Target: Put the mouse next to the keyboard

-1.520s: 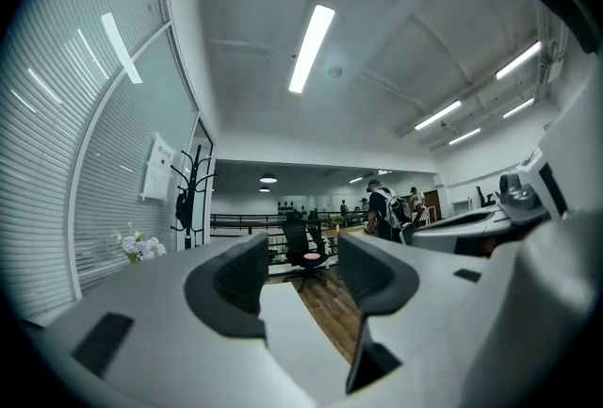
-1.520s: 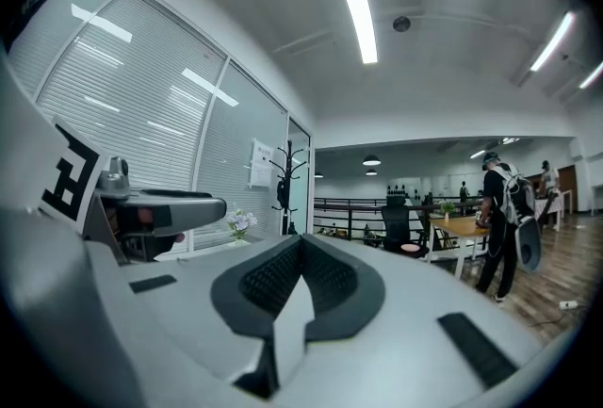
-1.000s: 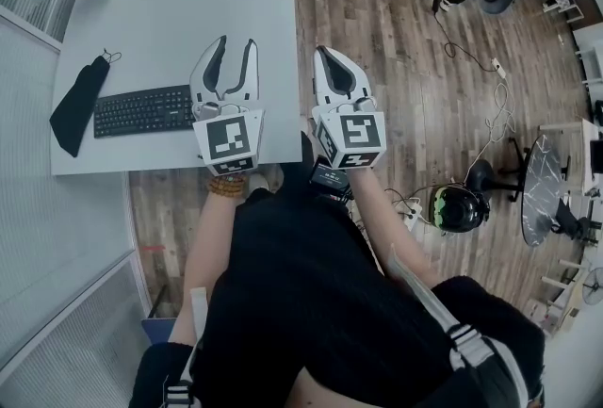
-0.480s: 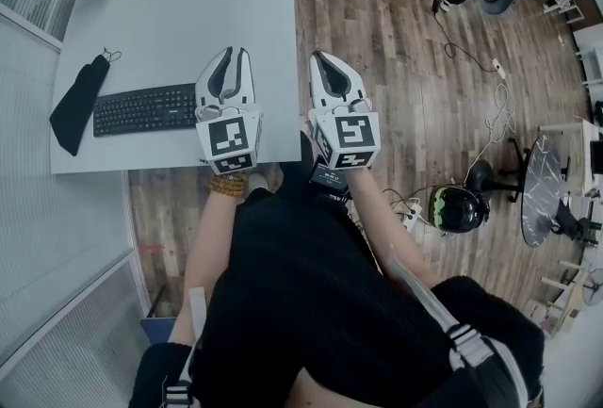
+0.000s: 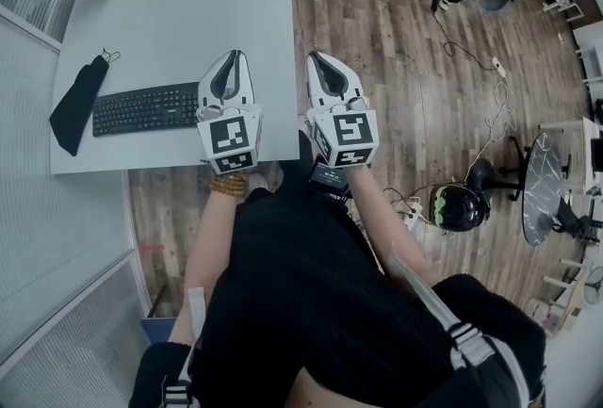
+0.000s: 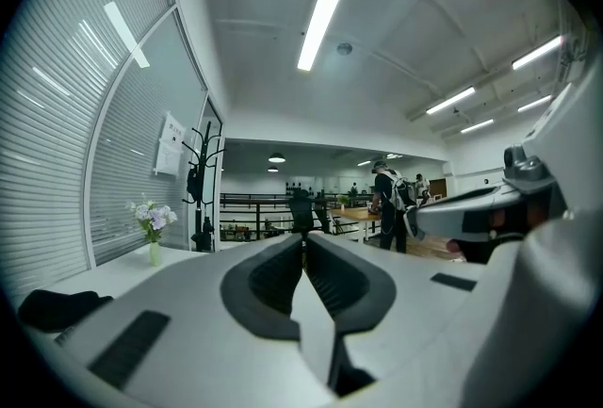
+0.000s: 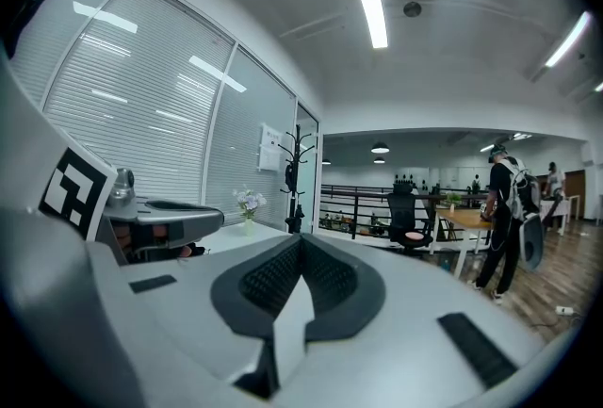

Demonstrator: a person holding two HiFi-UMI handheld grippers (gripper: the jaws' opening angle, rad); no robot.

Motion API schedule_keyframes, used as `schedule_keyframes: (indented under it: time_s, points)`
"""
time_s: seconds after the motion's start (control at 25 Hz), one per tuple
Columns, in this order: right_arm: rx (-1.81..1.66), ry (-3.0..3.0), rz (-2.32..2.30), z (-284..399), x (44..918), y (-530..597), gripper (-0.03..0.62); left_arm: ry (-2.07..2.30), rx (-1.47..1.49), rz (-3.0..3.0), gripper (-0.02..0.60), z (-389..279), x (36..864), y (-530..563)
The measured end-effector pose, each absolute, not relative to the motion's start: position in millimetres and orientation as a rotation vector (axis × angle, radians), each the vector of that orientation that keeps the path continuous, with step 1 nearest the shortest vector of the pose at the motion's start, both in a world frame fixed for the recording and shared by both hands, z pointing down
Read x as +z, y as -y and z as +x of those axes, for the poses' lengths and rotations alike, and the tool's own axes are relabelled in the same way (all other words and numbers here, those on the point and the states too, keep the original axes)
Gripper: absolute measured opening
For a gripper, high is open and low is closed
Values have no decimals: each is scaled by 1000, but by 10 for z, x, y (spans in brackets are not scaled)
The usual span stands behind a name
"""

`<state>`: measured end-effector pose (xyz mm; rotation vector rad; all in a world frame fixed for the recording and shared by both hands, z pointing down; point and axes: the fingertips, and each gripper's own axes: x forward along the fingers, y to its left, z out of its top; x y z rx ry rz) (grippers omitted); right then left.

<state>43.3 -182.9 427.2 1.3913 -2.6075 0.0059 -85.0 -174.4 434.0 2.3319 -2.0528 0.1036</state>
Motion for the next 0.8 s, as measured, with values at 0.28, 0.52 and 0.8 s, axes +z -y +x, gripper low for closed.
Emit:
schedule_keyframes:
  time_s: [0.28,0.52,0.8]
  points:
    - [27,2588,1386,510,4364,1825,-2,2017,107,2349,12,-774,4402,1750]
    - [38,2581,1389,560,4402,1807,-2,1999,105,2351,11,-729,4441,1734]
    - [46,2567,1387,598,4407,1826,-2,1981,92,2355,11,-685,4441,1760]
